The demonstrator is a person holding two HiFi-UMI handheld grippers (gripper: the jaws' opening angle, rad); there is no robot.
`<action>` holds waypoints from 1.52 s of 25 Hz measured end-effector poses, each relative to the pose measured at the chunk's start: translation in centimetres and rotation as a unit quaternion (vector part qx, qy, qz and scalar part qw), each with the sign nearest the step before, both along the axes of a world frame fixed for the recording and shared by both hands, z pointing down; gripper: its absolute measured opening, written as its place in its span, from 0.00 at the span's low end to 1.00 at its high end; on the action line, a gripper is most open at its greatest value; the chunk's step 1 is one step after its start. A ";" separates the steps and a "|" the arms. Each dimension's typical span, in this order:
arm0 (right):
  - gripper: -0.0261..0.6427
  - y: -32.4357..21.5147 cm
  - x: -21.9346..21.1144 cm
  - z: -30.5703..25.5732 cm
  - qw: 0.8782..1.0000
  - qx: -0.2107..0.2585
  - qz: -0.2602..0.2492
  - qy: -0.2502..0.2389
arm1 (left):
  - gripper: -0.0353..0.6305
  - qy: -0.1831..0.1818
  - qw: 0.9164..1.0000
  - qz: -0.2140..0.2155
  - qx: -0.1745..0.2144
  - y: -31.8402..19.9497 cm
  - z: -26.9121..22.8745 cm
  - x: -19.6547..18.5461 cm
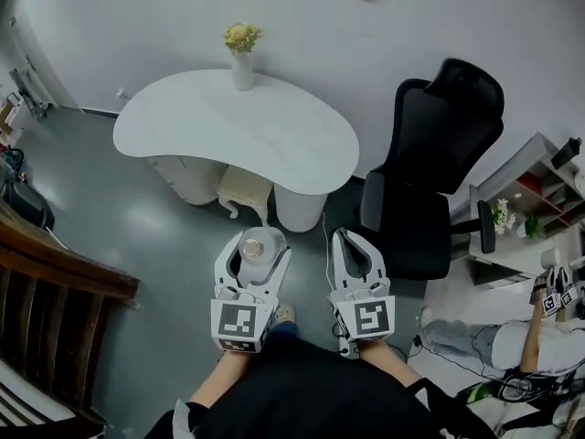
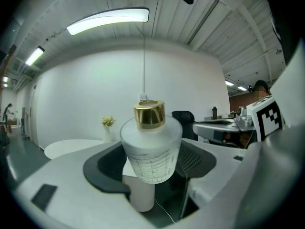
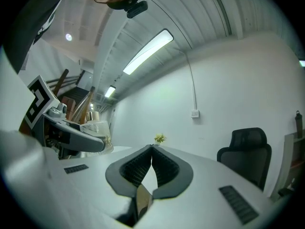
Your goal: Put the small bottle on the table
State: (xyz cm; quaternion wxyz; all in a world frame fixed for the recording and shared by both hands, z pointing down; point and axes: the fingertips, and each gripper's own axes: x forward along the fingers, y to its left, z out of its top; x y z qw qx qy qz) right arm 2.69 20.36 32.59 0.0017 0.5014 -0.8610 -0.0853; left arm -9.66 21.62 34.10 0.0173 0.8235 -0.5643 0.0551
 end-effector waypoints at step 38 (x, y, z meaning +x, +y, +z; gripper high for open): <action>0.07 -23.7 -0.8 0.8 1.000 -0.004 -0.009 0.015 | 0.55 0.012 0.999 0.037 -0.014 -23.0 2.6 0.9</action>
